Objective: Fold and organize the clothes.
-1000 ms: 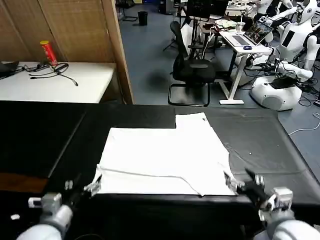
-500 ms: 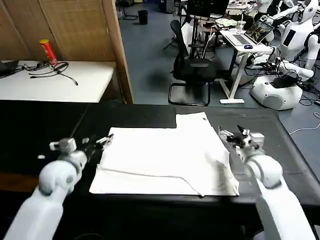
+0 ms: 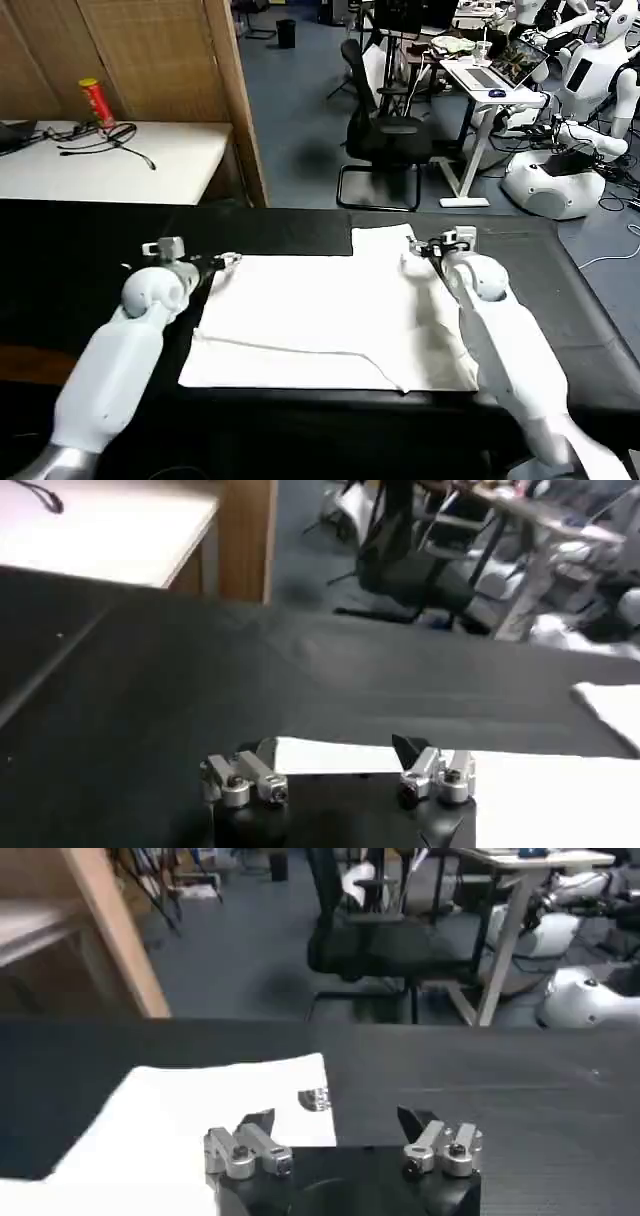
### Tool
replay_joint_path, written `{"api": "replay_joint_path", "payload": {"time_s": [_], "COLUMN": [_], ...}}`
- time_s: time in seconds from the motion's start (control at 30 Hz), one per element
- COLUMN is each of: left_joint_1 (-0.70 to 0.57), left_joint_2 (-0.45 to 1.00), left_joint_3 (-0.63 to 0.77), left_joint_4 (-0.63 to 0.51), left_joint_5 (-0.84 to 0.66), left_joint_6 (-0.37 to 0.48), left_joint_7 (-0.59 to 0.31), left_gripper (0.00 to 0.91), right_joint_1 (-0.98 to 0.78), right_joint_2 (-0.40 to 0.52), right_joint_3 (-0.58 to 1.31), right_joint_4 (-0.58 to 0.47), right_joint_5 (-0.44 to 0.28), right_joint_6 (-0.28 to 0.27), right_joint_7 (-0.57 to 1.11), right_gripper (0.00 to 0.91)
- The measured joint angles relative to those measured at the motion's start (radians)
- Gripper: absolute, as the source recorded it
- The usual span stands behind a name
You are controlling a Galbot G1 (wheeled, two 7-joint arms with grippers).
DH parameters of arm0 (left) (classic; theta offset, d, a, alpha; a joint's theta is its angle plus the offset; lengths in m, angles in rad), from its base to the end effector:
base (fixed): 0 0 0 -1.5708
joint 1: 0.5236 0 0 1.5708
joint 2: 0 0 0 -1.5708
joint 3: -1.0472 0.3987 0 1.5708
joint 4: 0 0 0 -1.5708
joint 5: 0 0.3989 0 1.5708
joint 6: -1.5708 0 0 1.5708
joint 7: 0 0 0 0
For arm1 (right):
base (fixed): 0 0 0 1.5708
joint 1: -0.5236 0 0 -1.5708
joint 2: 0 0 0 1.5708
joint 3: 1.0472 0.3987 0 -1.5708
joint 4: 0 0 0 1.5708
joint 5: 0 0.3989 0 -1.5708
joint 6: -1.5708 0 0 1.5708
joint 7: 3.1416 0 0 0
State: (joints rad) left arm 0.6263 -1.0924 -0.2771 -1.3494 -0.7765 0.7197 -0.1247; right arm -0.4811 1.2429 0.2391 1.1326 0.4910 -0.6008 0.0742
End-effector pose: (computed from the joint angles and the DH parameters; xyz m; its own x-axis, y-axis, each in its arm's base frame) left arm 0.5387 0.1396 -0.2797 -0.8050 0.1254 0.5799 0.0336 0.9855 -0.1665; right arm 0.5985 -0.0869 -0.2954 -0.8533 -0.0525 0.5187 -0.0446 0.9986 0.0277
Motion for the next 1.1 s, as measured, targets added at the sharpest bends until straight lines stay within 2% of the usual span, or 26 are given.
{"api": "replay_joint_path", "payload": {"time_s": [0.2,0.23,0.27,0.33,0.37,0.4,0.43,0.47,0.8,1.1], "left_joint_1": [-0.024,-0.024,-0.025,-0.026,-0.027,-0.028,-0.029,-0.03,-0.016,-0.02], "left_joint_2": [-0.016,-0.018,-0.02,-0.024,-0.026,-0.028,-0.029,-0.029,-0.016,-0.013], "left_joint_3": [0.005,0.006,0.008,0.009,0.01,0.011,0.012,0.012,0.015,0.011], "left_joint_4": [0.066,0.071,0.076,0.084,0.088,0.091,0.094,0.095,0.077,0.063], "left_joint_5": [0.028,0.031,0.037,0.045,0.048,0.051,0.053,0.054,0.059,0.1], "left_joint_6": [-0.006,-0.004,-0.002,-0.002,0.001,0.002,0.004,0.007,0.014,0.018], "left_joint_7": [0.014,0.016,0.021,0.027,0.028,0.029,0.031,0.031,0.046,0.05], "left_gripper": [0.858,0.702,0.536,0.302,0.156,0.137,0.117,0.049,0.02,0.02], "right_joint_1": [0.016,0.016,0.016,0.017,0.016,0.016,0.014,0.013,-0.002,-0.031], "right_joint_2": [0.021,0.022,0.023,0.024,0.024,0.024,0.024,0.024,0.028,0.013], "right_joint_3": [-0.007,-0.007,-0.007,-0.007,-0.006,-0.005,-0.005,-0.004,0.007,0.021], "right_joint_4": [-0.043,-0.047,-0.049,-0.051,-0.051,-0.051,-0.05,-0.049,-0.042,0.006], "right_joint_5": [-0.01,-0.01,-0.01,-0.01,-0.01,-0.01,-0.01,-0.01,-0.008,-0.015], "right_joint_6": [-0.001,-0.002,-0.003,-0.005,-0.008,-0.01,-0.011,-0.012,0.008,0.121], "right_joint_7": [-0.002,-0.003,-0.003,-0.003,-0.004,-0.005,-0.007,-0.008,-0.028,-0.077], "right_gripper": [0.878,0.878,0.741,0.663,0.458,0.361,0.205,0.107,0.0,0.0]}}
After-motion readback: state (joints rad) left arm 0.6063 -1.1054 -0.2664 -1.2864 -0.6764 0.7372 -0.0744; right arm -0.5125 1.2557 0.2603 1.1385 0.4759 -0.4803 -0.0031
